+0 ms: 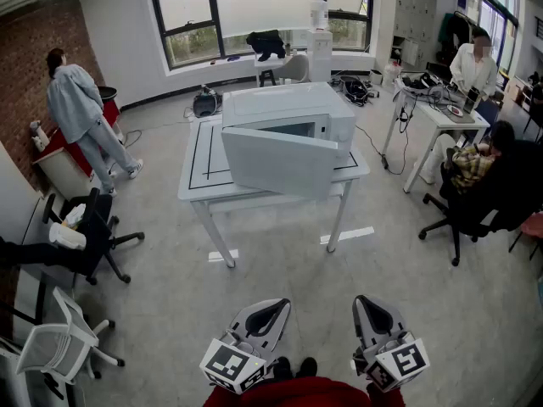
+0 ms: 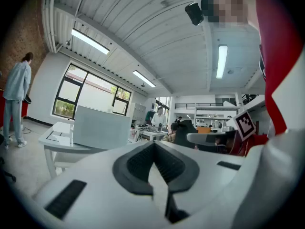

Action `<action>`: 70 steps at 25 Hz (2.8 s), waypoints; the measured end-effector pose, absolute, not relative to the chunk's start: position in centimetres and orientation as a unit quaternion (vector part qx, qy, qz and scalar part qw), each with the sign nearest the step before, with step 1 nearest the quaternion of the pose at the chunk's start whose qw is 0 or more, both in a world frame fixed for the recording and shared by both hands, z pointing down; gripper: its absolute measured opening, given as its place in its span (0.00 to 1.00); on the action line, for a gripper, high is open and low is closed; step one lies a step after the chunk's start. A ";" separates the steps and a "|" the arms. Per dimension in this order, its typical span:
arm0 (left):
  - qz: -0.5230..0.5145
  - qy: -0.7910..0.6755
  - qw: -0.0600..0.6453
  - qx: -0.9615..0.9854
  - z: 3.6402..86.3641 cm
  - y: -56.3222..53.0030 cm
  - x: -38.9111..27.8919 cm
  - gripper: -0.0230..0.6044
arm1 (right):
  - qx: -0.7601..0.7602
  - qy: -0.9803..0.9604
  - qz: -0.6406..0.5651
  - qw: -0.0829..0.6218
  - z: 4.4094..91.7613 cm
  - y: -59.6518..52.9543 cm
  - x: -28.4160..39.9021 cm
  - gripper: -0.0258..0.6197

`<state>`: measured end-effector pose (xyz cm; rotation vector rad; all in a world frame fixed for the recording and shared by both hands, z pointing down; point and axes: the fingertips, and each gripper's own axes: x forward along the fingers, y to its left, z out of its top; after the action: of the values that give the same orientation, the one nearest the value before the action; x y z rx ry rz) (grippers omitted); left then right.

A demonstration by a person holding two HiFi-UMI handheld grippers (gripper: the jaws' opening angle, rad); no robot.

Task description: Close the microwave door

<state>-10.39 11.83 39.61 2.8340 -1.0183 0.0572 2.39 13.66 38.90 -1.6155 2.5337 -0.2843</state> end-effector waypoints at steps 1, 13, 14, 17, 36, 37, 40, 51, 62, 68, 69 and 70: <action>0.020 -0.338 0.065 0.939 39.6 11.9 -10.3 0.05 | -0.538 0.836 -0.094 0.051 39.2 13.7 2.7 0.06; 0.015 -0.349 0.073 0.934 39.6 12.2 -10.0 0.05 | -0.534 0.840 -0.095 0.030 40.1 14.2 3.5 0.06; 0.011 -0.349 0.077 0.934 39.7 12.3 -9.9 0.05 | -0.531 0.842 -0.094 0.030 40.2 14.2 3.5 0.06; 0.004 -0.349 0.090 0.933 39.9 12.3 -9.9 0.05 | -0.518 0.848 -0.095 0.059 39.5 14.3 3.2 0.06; 0.013 -0.329 0.112 0.938 41.4 10.8 -11.9 0.05 | -0.536 0.835 -0.112 0.055 40.1 13.3 1.6 0.06; 0.012 -0.328 0.112 0.938 41.4 10.5 -12.1 0.05 | -0.539 0.833 -0.112 0.053 40.1 13.1 1.6 0.06; 0.009 -0.324 0.116 0.939 41.4 9.9 -12.2 0.05 | -0.549 0.827 -0.115 0.029 40.9 12.8 2.0 0.06; 0.011 -0.319 0.126 0.939 42.3 3.5 -9.6 0.05 | -0.552 0.825 -0.116 0.024 41.3 5.8 4.9 0.06; 0.003 -0.409 0.054 0.911 39.3 -13.3 -2.7 0.05 | -0.515 0.854 -0.075 0.029 40.3 -10.3 13.6 0.06; 0.053 -0.490 0.059 0.868 40.6 -18.4 -2.2 0.19 | -0.489 0.867 -0.092 0.038 40.8 -16.0 16.2 0.06; 0.065 -0.497 0.062 0.863 40.9 -19.0 -2.3 0.28 | -0.483 0.869 -0.094 0.038 40.7 -16.8 16.1 0.06; 0.077 -0.500 0.067 0.860 41.2 -19.4 -2.4 0.32 | -0.479 0.871 -0.098 0.039 40.6 -17.5 16.0 0.06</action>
<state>-2.36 -19.43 41.17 2.5921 -1.5076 0.2314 15.95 -17.53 40.60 -1.4694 2.6706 -0.3009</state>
